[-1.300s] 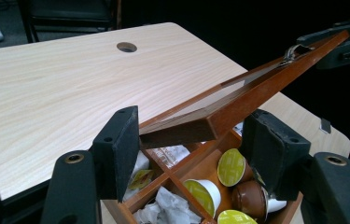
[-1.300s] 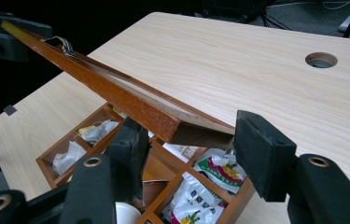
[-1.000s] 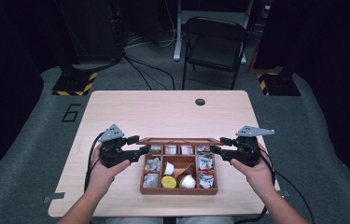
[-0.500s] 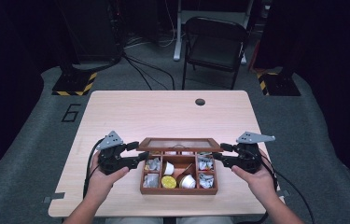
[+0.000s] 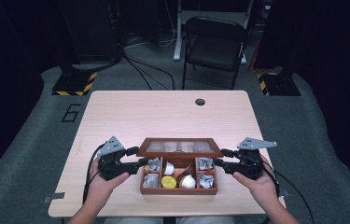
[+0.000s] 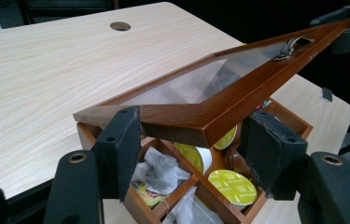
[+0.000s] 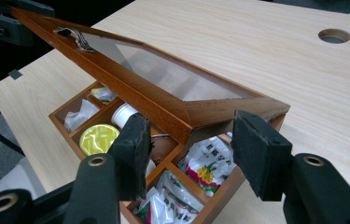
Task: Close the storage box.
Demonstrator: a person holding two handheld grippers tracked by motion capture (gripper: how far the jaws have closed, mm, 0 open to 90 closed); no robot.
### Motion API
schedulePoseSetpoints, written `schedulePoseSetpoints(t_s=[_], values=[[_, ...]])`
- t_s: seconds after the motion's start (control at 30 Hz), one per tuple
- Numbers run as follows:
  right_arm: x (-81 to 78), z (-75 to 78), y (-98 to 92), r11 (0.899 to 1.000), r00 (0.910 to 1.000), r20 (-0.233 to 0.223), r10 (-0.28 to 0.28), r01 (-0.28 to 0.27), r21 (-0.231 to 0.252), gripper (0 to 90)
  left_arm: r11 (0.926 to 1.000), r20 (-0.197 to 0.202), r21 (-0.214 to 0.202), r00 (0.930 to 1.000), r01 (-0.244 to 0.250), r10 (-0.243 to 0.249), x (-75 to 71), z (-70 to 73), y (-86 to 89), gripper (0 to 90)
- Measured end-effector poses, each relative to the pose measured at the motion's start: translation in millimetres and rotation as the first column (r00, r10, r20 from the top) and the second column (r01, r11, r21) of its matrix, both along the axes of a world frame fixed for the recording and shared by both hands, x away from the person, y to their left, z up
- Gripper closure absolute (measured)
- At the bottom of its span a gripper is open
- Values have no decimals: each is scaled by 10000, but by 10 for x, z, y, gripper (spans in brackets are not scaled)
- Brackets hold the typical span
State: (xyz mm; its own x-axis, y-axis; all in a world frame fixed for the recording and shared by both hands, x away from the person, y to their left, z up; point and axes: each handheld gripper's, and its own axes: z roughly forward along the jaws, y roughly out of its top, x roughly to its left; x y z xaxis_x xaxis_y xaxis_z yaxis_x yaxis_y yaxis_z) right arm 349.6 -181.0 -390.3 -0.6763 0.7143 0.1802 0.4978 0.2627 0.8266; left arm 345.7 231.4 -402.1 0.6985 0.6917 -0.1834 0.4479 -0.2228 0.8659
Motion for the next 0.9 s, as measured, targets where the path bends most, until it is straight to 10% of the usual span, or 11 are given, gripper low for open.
schedulePoseSetpoints(t_s=[0.9], values=[[-221,-340,-3,9999,9997,-214,70,-73,-124,460,9998,-179,127,9997,-171,173,-263,-318,-2,404]])
